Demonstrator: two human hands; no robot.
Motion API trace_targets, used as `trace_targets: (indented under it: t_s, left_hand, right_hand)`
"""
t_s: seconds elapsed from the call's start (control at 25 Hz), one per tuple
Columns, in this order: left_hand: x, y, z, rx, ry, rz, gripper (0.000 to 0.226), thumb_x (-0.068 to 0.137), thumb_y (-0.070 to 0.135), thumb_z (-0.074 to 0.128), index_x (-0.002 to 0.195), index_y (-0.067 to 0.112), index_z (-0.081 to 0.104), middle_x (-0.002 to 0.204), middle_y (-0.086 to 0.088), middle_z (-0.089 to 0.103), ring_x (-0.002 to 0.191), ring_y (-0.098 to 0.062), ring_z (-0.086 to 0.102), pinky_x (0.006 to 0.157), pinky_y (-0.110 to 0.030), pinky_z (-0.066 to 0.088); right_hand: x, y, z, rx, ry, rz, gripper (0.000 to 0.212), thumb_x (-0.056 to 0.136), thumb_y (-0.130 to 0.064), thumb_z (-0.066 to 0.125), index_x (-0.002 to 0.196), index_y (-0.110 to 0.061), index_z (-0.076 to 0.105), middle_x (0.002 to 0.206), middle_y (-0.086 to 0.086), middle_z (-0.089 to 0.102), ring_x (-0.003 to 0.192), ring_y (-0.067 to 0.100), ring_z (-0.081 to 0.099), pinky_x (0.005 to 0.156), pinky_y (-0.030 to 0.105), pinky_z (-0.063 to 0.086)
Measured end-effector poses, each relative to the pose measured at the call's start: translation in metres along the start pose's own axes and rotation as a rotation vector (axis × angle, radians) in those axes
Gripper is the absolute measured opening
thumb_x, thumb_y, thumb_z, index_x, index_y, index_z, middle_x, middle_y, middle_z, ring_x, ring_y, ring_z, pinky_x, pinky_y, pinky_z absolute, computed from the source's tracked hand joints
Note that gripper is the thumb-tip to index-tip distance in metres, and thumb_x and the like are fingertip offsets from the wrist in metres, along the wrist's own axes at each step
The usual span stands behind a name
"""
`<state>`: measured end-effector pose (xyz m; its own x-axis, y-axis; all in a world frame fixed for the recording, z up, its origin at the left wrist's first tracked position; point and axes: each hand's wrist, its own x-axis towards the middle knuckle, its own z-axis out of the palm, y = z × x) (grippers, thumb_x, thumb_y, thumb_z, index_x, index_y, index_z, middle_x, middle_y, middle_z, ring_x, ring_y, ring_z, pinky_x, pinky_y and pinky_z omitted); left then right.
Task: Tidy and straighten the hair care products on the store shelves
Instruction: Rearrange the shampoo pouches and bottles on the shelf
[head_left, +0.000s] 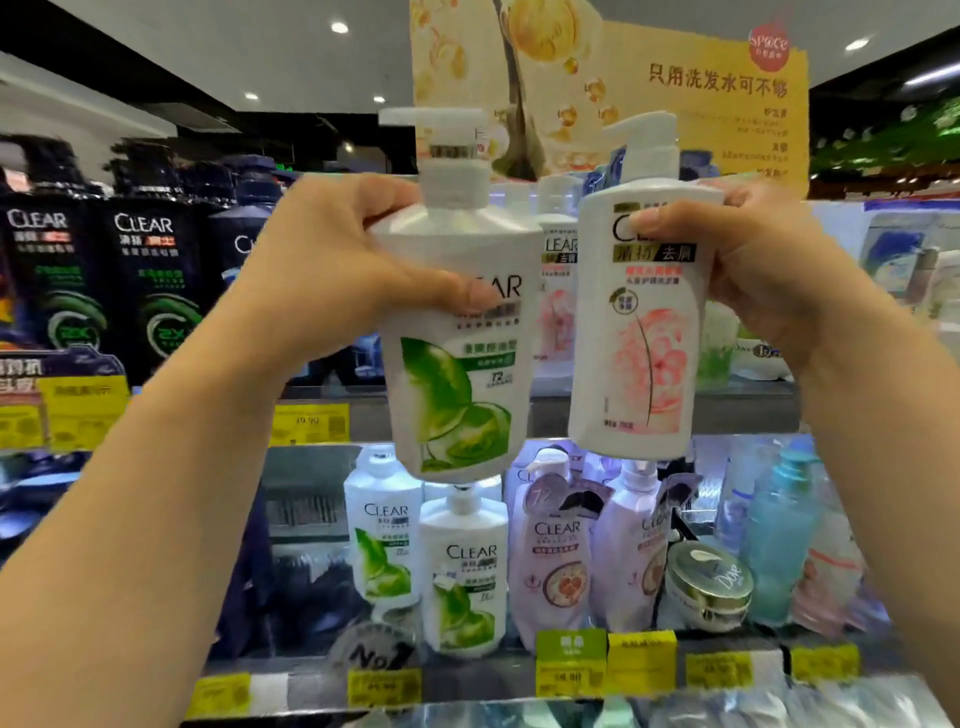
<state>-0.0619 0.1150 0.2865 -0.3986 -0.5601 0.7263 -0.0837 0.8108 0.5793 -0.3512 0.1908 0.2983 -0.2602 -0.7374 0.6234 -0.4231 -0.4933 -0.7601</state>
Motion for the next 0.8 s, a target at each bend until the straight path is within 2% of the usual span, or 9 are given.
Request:
trace_targets:
  t_s: [0.12, 0.28, 0.36, 0.48, 0.6, 0.68, 0.8]
  left_hand:
    - [-0.033, -0.024, -0.013, 0.034, -0.058, -0.085, 0.064, 0.041, 0.043, 0.095, 0.101, 0.037, 0.073, 0.088, 0.012, 0.076, 0.079, -0.008, 0.073, 0.064, -0.027, 0.060]
    - [-0.070, -0.069, -0.023, 0.196, -0.067, -0.219, 0.074, 0.035, 0.060, 0.090, 0.104, 0.047, 0.068, 0.090, 0.028, 0.071, 0.083, 0.004, 0.067, 0.075, -0.035, 0.059]
    - [-0.087, -0.092, -0.023, 0.237, -0.077, -0.273, 0.075, 0.035, 0.062, 0.089, 0.105, 0.048, 0.066, 0.091, 0.037, 0.065, 0.084, 0.011, 0.062, 0.073, -0.034, 0.056]
    - [-0.111, -0.130, -0.024, 0.201, -0.067, -0.378, 0.074, 0.038, 0.057, 0.091, 0.106, 0.052, 0.062, 0.098, 0.031, 0.067, 0.086, 0.006, 0.064, 0.075, -0.035, 0.057]
    - [-0.128, -0.165, -0.021, 0.196, -0.049, -0.453, 0.074, 0.037, 0.058, 0.089, 0.104, 0.054, 0.059, 0.097, 0.035, 0.064, 0.084, 0.009, 0.060, 0.074, -0.033, 0.055]
    - [-0.135, -0.185, -0.019, 0.179, -0.037, -0.490, 0.074, 0.036, 0.061, 0.087, 0.103, 0.055, 0.057, 0.096, 0.036, 0.063, 0.084, 0.009, 0.060, 0.071, -0.030, 0.053]
    - [-0.138, -0.214, -0.016, 0.123, -0.024, -0.528, 0.074, 0.034, 0.061, 0.089, 0.101, 0.053, 0.059, 0.096, 0.032, 0.065, 0.087, 0.001, 0.063, 0.071, -0.031, 0.054]
  right_hand:
    - [-0.001, 0.011, 0.019, 0.021, -0.026, 0.017, 0.054, 0.063, -0.037, 0.084, 0.107, -0.008, 0.074, 0.095, 0.018, 0.077, 0.084, 0.032, 0.072, 0.074, 0.048, 0.050]
    - [-0.004, 0.024, 0.044, 0.079, -0.092, 0.029, 0.051, 0.058, -0.037, 0.086, 0.105, -0.017, 0.075, 0.091, 0.006, 0.078, 0.081, 0.022, 0.074, 0.063, 0.033, 0.058]
    - [-0.006, 0.028, 0.053, 0.103, -0.121, 0.026, 0.042, 0.059, -0.035, 0.085, 0.098, -0.021, 0.077, 0.091, 0.003, 0.078, 0.081, 0.021, 0.073, 0.064, 0.032, 0.059]
    - [-0.009, 0.032, 0.068, 0.126, -0.140, 0.016, 0.037, 0.063, -0.031, 0.085, 0.098, -0.023, 0.078, 0.092, 0.004, 0.078, 0.083, 0.023, 0.073, 0.071, 0.037, 0.060]
    - [-0.012, 0.037, 0.081, 0.149, -0.145, 0.016, 0.040, 0.064, -0.028, 0.084, 0.102, -0.020, 0.077, 0.096, 0.008, 0.078, 0.088, 0.026, 0.073, 0.079, 0.043, 0.058]
    - [-0.014, 0.041, 0.089, 0.153, -0.151, 0.024, 0.043, 0.064, -0.025, 0.085, 0.106, -0.018, 0.076, 0.097, 0.006, 0.078, 0.087, 0.025, 0.073, 0.076, 0.041, 0.060]
    - [-0.015, 0.046, 0.100, 0.160, -0.153, 0.035, 0.042, 0.071, -0.016, 0.083, 0.112, -0.014, 0.074, 0.098, 0.004, 0.078, 0.086, 0.021, 0.075, 0.065, 0.031, 0.059]
